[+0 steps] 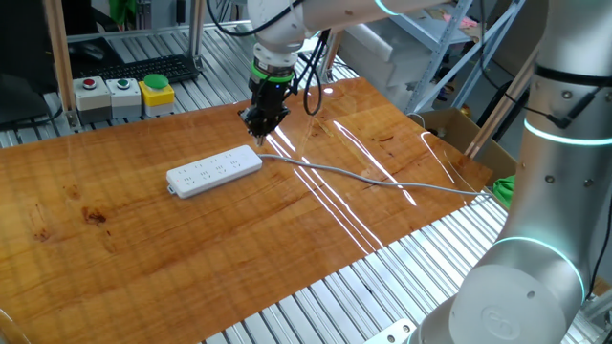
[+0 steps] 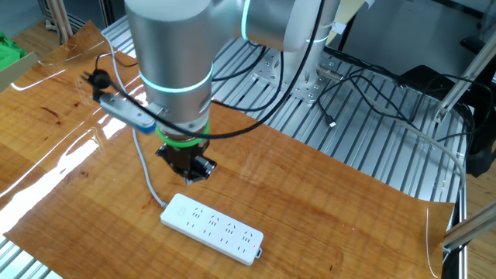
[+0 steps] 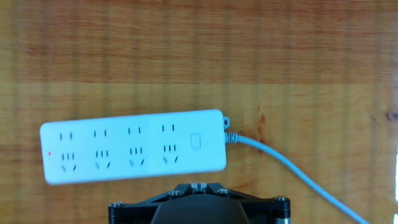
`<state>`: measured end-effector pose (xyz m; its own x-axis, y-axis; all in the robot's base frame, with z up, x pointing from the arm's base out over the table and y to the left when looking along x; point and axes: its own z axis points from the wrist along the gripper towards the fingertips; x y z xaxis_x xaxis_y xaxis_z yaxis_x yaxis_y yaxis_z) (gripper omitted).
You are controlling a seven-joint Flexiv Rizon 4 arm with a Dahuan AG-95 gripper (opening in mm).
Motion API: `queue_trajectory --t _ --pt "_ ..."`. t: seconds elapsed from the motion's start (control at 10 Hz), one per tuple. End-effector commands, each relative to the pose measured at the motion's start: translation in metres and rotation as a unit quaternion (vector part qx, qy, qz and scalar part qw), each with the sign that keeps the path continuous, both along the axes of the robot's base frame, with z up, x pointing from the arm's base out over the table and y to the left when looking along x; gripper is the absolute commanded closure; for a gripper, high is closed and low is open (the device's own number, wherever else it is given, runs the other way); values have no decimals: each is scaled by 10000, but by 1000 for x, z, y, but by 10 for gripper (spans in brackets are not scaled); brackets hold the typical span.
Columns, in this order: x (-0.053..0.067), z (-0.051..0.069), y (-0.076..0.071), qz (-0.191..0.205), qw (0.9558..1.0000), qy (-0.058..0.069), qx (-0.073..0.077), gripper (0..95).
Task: Turn off the power strip by pressing the button
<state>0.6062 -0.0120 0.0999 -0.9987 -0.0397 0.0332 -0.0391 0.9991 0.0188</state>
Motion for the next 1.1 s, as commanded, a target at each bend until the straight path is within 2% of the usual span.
queue_trajectory --t 0.1,1.1 --pt "2 -2 -1 -18 10000 9 -9 950" --pt "17 -32 -5 -65 10000 -13 -20 950"
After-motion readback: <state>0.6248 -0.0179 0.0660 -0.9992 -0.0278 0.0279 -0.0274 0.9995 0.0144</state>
